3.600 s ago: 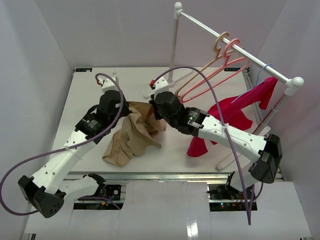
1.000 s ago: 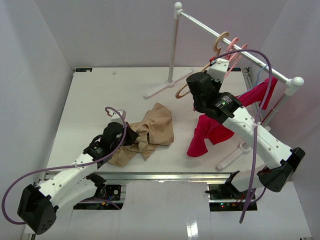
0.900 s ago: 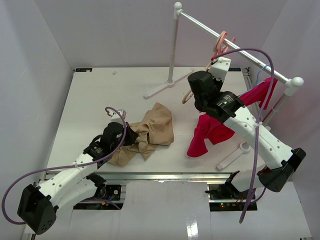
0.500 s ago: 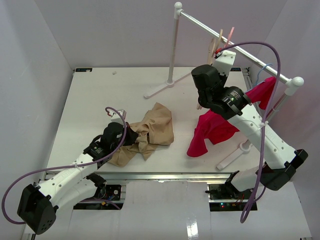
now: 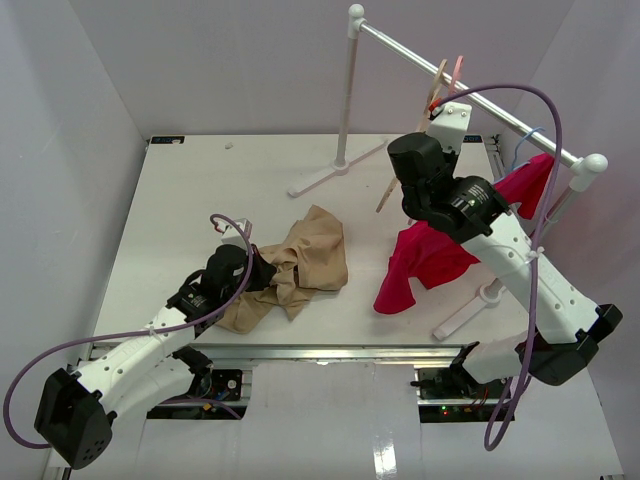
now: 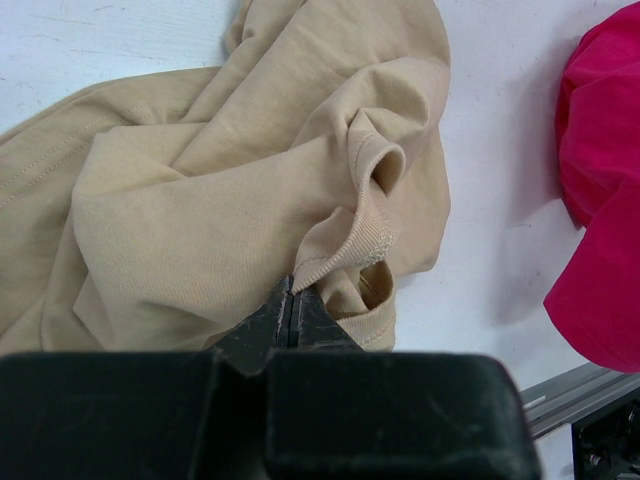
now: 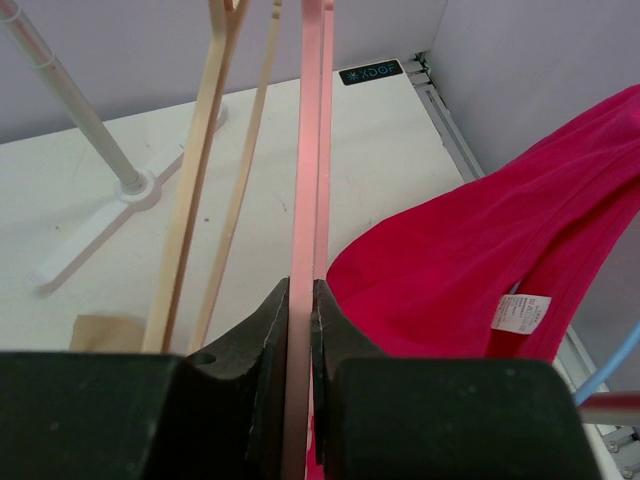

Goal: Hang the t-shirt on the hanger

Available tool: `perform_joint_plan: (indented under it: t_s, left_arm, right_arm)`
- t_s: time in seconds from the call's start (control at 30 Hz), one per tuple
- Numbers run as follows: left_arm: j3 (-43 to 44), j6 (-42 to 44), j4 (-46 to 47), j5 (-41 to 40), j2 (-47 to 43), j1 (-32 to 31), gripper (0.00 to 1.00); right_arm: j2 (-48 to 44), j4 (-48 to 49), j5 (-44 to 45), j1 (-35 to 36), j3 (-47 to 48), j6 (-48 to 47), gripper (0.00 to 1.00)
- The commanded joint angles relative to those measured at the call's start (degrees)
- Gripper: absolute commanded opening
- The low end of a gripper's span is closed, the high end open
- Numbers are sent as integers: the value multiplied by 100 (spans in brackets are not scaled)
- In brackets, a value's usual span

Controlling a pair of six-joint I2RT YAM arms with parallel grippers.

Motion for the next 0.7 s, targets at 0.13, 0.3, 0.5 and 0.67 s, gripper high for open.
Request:
perform_joint_plan:
  t_s: [0.13,0.3,0.5,0.67]
  left_arm:
    - [43,16,-34,-61,-40,-20,0]
    - [61,16,-33,-63,6,-20,0]
    - [76,17,-25,-62,62,-20,0]
    - [69,8,-34,-68,39,-20,0]
  right_arm:
    - [-429,919,-95,30,-189,-984,8]
    - [-577,850,-509,22,-282,-1174,8]
    - [-829,1122,-747,38,-594,-1609,8]
    - [-982,1139,-894,38,-725,-1691,8]
